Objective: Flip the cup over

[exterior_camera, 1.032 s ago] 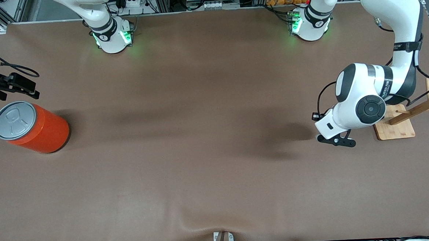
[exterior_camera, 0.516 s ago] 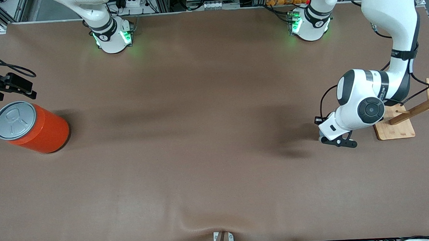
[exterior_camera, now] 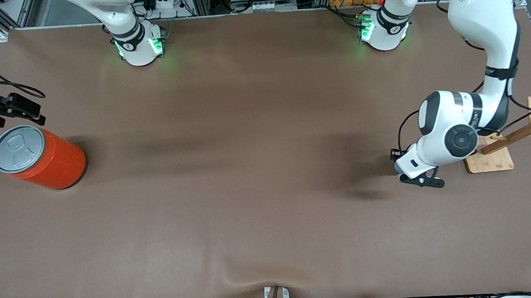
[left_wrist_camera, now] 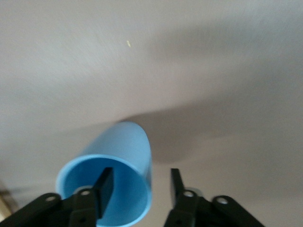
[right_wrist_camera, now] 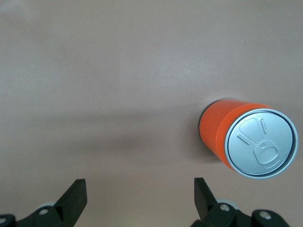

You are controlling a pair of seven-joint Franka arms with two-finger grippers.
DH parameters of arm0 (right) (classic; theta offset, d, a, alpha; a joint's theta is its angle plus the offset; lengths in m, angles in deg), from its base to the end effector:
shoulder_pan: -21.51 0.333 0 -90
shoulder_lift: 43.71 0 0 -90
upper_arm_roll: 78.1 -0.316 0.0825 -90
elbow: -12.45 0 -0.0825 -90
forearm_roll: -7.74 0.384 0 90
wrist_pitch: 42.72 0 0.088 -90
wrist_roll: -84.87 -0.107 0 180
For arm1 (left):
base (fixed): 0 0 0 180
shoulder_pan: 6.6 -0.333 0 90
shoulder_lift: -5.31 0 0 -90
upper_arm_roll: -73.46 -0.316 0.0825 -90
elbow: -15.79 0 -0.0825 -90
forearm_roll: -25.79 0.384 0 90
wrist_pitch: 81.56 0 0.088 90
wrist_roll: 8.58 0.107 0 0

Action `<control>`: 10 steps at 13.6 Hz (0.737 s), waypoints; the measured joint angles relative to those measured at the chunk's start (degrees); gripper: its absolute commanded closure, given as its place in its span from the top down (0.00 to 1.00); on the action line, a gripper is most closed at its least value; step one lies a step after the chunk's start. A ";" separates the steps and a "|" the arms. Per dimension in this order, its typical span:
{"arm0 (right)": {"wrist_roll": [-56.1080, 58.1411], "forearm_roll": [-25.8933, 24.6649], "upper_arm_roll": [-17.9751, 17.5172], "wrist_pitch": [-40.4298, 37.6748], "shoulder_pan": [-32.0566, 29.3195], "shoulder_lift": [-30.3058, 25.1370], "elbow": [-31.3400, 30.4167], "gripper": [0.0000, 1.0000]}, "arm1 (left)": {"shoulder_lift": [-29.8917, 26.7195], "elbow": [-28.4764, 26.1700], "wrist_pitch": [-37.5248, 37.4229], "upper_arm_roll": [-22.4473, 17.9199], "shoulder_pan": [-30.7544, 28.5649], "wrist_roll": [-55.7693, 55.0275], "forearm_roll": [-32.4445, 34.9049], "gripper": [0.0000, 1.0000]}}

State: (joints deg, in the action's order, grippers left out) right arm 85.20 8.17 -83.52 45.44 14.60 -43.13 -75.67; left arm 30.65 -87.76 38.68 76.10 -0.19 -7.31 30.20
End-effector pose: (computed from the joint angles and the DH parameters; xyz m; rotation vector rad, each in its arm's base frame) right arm 0.5545 -0.0139 0.6315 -3.1328 0.0314 0.0145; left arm 0.6245 -0.0938 0.2877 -3.0610 0.3396 0.2266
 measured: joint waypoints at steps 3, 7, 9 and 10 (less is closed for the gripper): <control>0.01 0.00 -0.29 0.12 0.04 0.33 -0.15 1.00 | -4.64 8.46 -7.70 -0.03 -0.05 0.00 0.06 1.00; 0.01 0.00 -0.40 1.27 0.05 0.72 -0.18 1.00 | -13.89 16.78 -18.05 -1.39 -0.37 -0.17 0.09 1.00; 0.01 0.00 -0.38 1.91 0.04 0.97 -0.19 1.00 | -18.10 17.36 -20.88 -1.83 -0.60 -1.70 0.09 1.00; 0.00 0.00 -0.32 2.14 0.03 1.05 -0.19 1.00 | -19.57 17.35 -22.96 -1.84 -0.58 -3.37 0.09 1.00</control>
State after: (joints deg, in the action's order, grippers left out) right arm 85.20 8.17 -83.84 47.57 14.63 -42.08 -75.85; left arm 11.08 -70.41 15.72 74.26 -0.77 -10.68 30.29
